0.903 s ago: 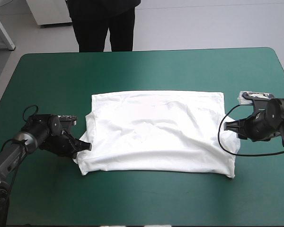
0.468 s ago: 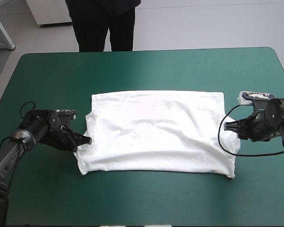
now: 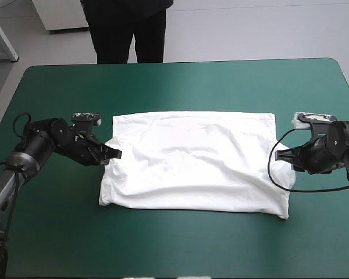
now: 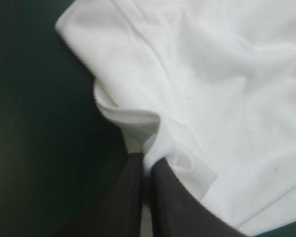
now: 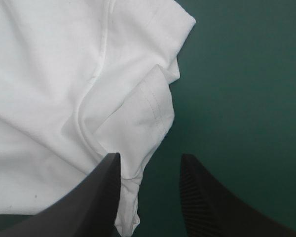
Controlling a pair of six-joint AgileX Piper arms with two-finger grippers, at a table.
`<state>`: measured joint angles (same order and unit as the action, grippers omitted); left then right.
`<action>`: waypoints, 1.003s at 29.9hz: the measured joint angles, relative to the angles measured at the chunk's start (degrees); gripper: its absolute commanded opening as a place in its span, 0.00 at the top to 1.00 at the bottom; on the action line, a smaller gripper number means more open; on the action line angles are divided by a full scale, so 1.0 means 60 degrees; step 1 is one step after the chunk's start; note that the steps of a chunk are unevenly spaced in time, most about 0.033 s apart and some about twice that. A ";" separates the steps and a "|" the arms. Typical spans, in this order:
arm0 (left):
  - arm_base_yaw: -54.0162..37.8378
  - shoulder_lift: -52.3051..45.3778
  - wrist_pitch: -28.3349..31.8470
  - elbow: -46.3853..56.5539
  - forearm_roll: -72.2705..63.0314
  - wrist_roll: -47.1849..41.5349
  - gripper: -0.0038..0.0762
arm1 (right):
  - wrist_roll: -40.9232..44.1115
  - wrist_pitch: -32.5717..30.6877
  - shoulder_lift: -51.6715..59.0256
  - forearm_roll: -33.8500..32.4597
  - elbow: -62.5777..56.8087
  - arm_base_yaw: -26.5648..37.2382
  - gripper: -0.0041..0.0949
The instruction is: Fold the cloth
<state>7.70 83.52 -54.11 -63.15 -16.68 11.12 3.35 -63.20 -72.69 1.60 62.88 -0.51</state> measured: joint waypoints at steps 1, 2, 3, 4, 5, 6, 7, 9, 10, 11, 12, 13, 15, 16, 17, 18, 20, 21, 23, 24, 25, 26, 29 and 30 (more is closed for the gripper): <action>0.0184 0.0000 0.0028 0.0000 -0.0055 0.0030 0.98 | 0.0000 0.0000 0.0000 0.0000 0.0000 0.0000 0.60; 0.0354 0.0000 0.0091 0.0000 -0.0094 0.0060 0.98 | 0.0000 0.0000 0.0000 0.0000 0.0000 0.0000 0.60; 0.0587 0.0000 0.0169 0.0000 -0.0134 0.0084 0.98 | 0.0000 0.0000 0.0000 0.0000 0.0000 0.0000 0.60; 0.0829 0.0010 0.0257 0.0000 -0.0167 0.0095 0.98 | 0.0000 0.0000 0.0000 0.0000 0.0000 0.0000 0.60; 0.1070 0.0048 0.0357 0.0000 -0.0176 0.0102 0.98 | 0.0000 0.0000 0.0000 0.0000 0.0000 0.0000 0.60; 0.1290 0.0112 0.0429 0.0000 -0.0184 0.0115 0.98 | 0.0000 0.0000 0.0000 0.0000 0.0000 0.0000 0.60; 0.1483 0.0204 0.0497 -0.0011 -0.0206 0.0124 0.98 | 0.0000 0.0000 0.0000 0.0000 0.0000 0.0000 0.60; 0.1737 0.0468 0.0548 -0.0011 -0.0217 0.0089 0.98 | 0.0000 0.0000 0.0000 0.0000 0.0000 0.0000 0.60; 0.1817 0.0657 0.0570 -0.0011 -0.0239 0.0076 0.98 | 0.0000 0.0000 0.0000 0.0000 0.0000 0.0000 0.60; 0.1851 0.0828 0.0583 -0.0011 -0.0241 0.0053 0.98 | 0.0000 0.0000 0.0000 0.0000 0.0000 0.0000 0.60; 0.1865 0.1051 0.0593 -0.0011 -0.0249 0.0044 0.98 | 0.0000 -0.0011 0.0000 0.0000 0.0000 0.0000 0.61; 0.1873 0.1278 0.0602 -0.0011 -0.0249 0.0035 0.98 | 0.0000 -0.0020 0.0000 0.0000 0.0000 0.0000 0.61; 0.1873 0.1682 0.0627 -0.0011 -0.0249 0.0024 0.98 | 0.0000 -0.0043 0.0000 0.0000 0.0000 0.0000 0.61; 0.1873 0.1843 0.0639 -0.0011 -0.0249 0.0021 0.98 | 0.0000 -0.0054 0.0000 0.0000 0.0000 0.0000 0.61; 0.1873 0.1948 0.0666 -0.0011 -0.0249 0.0021 0.98 | 0.0000 -0.0065 0.0000 0.0000 0.0000 0.0000 0.61; 0.1873 0.2041 0.0677 -0.0039 -0.0299 0.0021 0.97 | 0.0000 -0.0083 0.0000 0.0000 0.0000 0.0000 0.61; 0.1873 0.2072 0.0679 -0.0078 -0.0317 0.0021 0.92 | 0.0000 -0.0092 0.0000 0.0000 0.0000 0.0000 0.61; 0.1873 0.2103 0.0659 -0.0099 -0.0317 0.0070 0.86 | 0.0000 -0.0093 0.0000 0.0000 0.0000 0.0000 0.61; 0.1873 0.2114 0.0660 -0.0099 -0.0328 0.0202 0.72 | -0.0009 -0.0104 0.0000 0.0000 0.0000 0.0000 0.61; 0.1873 0.2118 0.0645 -0.0102 -0.0352 0.0291 0.66 | -0.0019 -0.0104 0.0000 0.0000 0.0000 0.0000 0.61; 0.1873 0.2117 0.0636 -0.0102 -0.0389 0.0337 0.59 | -0.0029 -0.0104 0.0000 0.0000 0.0000 0.0000 0.61; 0.1873 0.2117 0.0611 -0.0110 -0.0429 0.0374 0.49 | -0.0029 -0.0104 0.0000 0.0000 0.0000 0.0000 0.61; 0.1905 0.2117 0.0464 -0.0152 -0.0590 0.0433 0.36 | -0.0039 -0.0104 0.0000 0.0000 0.0000 0.0000 0.61; 0.1915 0.2117 0.0422 -0.0174 -0.0637 0.0443 0.36 | -0.0039 -0.0104 0.0000 0.0000 0.0000 0.0000 0.61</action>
<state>19.19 96.22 -51.57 -64.19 -20.50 13.77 3.12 -63.82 -72.69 1.60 62.88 -0.51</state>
